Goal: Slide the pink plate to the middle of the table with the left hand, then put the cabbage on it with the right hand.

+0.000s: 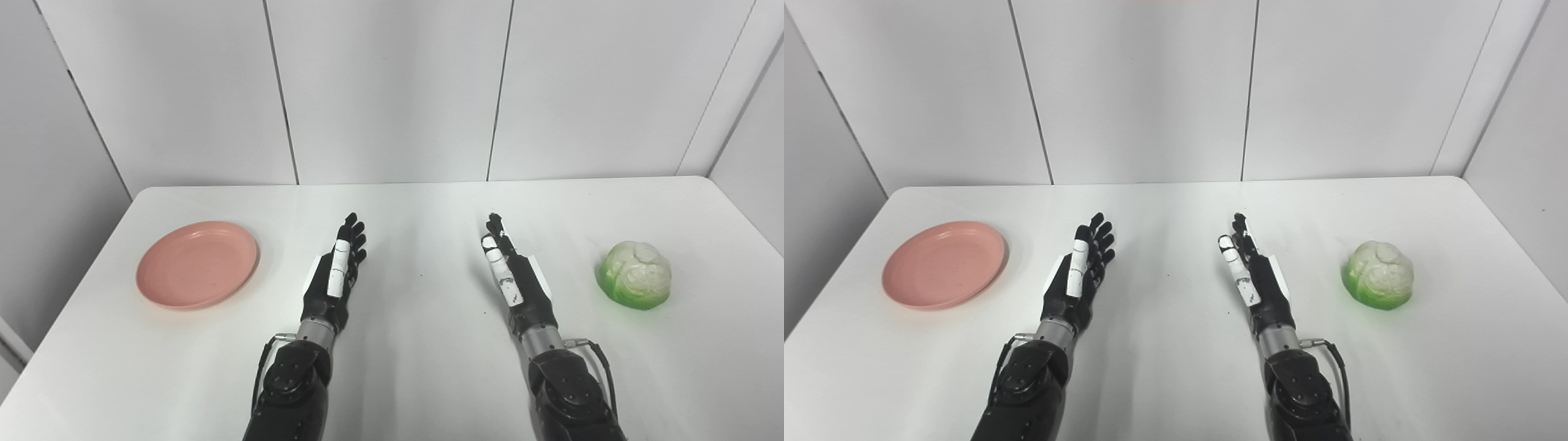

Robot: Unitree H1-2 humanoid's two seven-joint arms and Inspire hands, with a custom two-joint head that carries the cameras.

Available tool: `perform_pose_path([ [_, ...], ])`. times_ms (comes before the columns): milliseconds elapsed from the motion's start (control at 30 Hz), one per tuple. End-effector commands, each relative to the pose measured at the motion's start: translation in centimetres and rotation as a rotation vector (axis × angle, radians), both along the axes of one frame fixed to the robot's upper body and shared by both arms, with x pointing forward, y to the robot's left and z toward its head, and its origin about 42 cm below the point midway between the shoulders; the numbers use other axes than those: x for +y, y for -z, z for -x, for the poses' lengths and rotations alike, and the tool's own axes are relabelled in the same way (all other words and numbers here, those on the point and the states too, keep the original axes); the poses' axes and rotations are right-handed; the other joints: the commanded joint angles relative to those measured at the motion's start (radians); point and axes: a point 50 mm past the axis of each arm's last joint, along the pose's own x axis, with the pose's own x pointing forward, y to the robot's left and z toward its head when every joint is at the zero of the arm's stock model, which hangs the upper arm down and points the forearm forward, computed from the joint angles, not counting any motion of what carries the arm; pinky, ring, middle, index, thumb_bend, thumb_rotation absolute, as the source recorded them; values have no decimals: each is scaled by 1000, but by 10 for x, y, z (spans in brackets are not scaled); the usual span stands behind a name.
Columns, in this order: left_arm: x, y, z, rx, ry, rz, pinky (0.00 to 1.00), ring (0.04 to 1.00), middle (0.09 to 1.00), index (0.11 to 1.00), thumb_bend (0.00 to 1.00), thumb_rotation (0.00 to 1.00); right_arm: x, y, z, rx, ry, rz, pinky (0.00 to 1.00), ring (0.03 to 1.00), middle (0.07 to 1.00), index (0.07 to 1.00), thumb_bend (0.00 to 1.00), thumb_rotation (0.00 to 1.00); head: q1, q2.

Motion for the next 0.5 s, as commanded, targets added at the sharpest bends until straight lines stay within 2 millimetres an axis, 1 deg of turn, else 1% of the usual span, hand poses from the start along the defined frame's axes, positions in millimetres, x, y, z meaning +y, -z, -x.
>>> perform_pose_path([
  [0, 2, 10, 6, 20, 3, -4, 1000, 1000, 1000, 1000, 811, 1000, 5, -23, -11, -84, -13, -4, 1000, 1000, 1000, 1000, 740, 954, 34, -10],
  [33, 1, 10, 6, 15, -1, -3, 1000, 1000, 1000, 1000, 807, 1000, 3, -22, -11, -88, -14, -6, 1000, 1000, 1000, 1000, 737, 956, 85, -24],
  [67, 0, 9, 6, 11, -3, -3, 1000, 1000, 1000, 1000, 819, 1000, 1, -22, -11, -91, -15, -8, 1000, 1000, 1000, 1000, 712, 958, 85, -24],
  [100, 1, 4, 4, 1, -4, -3, 1000, 1000, 1000, 1000, 838, 1000, -1, -21, -10, -91, -16, -15, 1000, 1000, 1000, 1000, 666, 966, 137, -41],
  [200, 8, -15, -4, -52, -20, 11, 1000, 1000, 1000, 1000, 853, 1000, -12, -17, -8, -91, -17, -27, 1000, 1000, 1000, 1000, 622, 970, 230, -74],
  [233, 13, -24, -6, -71, -23, 8, 1000, 1000, 1000, 1000, 851, 1000, -15, -16, -7, -91, -18, -35, 1000, 1000, 1000, 1000, 610, 964, 237, -77],
  [267, 18, -33, -9, -93, -30, 6, 1000, 1000, 1000, 1000, 846, 1000, -18, -15, -6, -90, -19, -45, 1000, 1000, 1000, 1000, 605, 951, 269, -88],
  [300, 23, -41, -11, -119, -44, 4, 1000, 1000, 1000, 1000, 837, 1000, -21, -14, -6, -88, -21, -52, 1000, 1000, 1000, 1000, 607, 936, 274, -91],
  [333, 27, -47, -14, -137, -56, 6, 1000, 1000, 1000, 1000, 828, 1000, -23, -13, -5, -87, -23, -53, 1000, 1000, 1000, 1000, 611, 936, 302, -105],
  [367, 35, -54, -18, -151, -68, 7, 1000, 1000, 1000, 1000, 830, 1000, -26, -12, -5, -89, -23, -50, 1000, 1000, 1000, 1000, 616, 942, 306, -107],
  [400, 45, -60, -22, -168, -84, 1, 1000, 1000, 1000, 1000, 839, 1000, -28, -11, -5, -94, -24, -42, 1000, 1000, 1000, 1000, 622, 943, 325, -121],
  [433, 51, -64, -25, -178, -94, -4, 1000, 1000, 991, 988, 844, 1000, -29, -10, -5, -98, -24, -36, 1000, 1000, 1000, 1000, 628, 950, 325, -121],
  [467, 63, -69, -28, -201, -126, -11, 1000, 1000, 987, 981, 847, 1000, -31, -9, -6, -105, -29, -37, 1000, 1000, 1000, 1000, 631, 954, 345, -131],
])
